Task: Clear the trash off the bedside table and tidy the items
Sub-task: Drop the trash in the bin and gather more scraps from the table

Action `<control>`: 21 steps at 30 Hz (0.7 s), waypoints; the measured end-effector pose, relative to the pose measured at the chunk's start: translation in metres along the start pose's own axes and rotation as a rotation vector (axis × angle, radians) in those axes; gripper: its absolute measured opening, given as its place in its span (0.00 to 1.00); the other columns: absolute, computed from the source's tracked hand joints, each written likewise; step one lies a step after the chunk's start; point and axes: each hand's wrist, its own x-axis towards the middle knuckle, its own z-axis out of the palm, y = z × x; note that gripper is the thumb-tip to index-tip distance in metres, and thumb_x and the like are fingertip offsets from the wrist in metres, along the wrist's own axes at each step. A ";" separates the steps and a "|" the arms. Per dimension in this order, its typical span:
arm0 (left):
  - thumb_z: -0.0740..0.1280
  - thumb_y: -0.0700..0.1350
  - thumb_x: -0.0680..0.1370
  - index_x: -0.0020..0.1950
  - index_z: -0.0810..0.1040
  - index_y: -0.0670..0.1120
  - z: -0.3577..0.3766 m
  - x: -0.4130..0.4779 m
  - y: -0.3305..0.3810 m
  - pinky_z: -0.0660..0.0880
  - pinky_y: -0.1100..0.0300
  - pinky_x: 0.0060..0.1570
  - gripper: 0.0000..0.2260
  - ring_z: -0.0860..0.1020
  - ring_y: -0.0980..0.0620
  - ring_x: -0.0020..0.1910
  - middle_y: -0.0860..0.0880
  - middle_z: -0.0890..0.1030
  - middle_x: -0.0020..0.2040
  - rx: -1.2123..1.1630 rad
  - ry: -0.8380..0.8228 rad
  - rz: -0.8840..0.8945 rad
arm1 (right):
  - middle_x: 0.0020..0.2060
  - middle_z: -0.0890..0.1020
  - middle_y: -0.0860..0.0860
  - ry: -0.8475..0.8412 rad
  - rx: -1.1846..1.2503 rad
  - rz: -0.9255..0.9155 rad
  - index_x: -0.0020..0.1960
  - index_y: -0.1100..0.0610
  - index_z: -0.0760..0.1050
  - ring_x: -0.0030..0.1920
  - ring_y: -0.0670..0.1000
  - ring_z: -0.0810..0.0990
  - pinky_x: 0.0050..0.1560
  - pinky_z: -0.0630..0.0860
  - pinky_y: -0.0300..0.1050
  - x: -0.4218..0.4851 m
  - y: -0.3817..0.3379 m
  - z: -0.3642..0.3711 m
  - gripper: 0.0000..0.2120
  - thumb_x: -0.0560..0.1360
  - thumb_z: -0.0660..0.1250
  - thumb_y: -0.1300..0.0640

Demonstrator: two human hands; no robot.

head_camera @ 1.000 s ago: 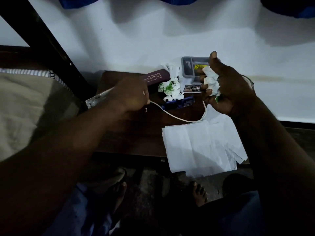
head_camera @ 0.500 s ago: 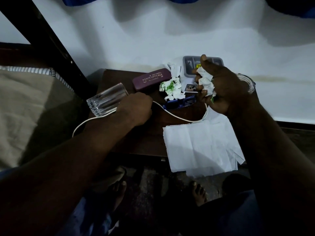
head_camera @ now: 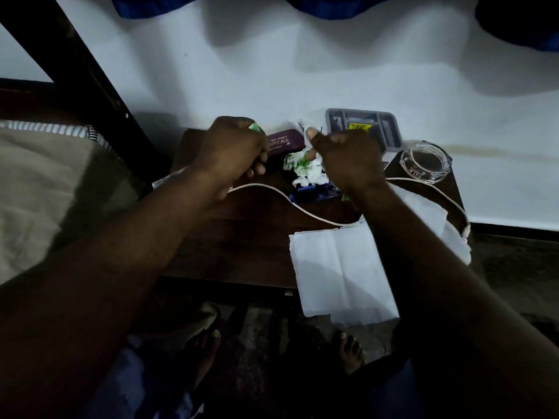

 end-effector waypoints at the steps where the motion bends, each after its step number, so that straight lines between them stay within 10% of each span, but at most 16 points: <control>1: 0.62 0.35 0.73 0.32 0.75 0.44 0.000 0.000 0.001 0.64 0.67 0.21 0.10 0.73 0.54 0.20 0.48 0.77 0.26 -0.061 0.019 -0.043 | 0.29 0.84 0.41 -0.016 -0.075 -0.034 0.36 0.50 0.85 0.31 0.38 0.80 0.39 0.75 0.43 0.002 -0.002 0.005 0.17 0.78 0.68 0.43; 8: 0.64 0.45 0.74 0.28 0.78 0.44 -0.007 0.002 -0.006 0.59 0.67 0.22 0.14 0.67 0.51 0.21 0.46 0.76 0.29 -0.194 -0.026 -0.169 | 0.54 0.84 0.58 -0.085 -0.545 -0.201 0.53 0.57 0.84 0.55 0.62 0.83 0.55 0.81 0.52 0.003 -0.017 0.041 0.12 0.72 0.67 0.61; 21: 0.72 0.56 0.77 0.25 0.79 0.50 -0.009 0.008 -0.004 0.60 0.69 0.19 0.22 0.68 0.54 0.18 0.49 0.73 0.25 -0.087 -0.010 -0.071 | 0.53 0.84 0.59 -0.052 -0.755 -0.188 0.58 0.59 0.81 0.54 0.62 0.84 0.49 0.80 0.52 0.011 -0.012 0.071 0.13 0.75 0.67 0.58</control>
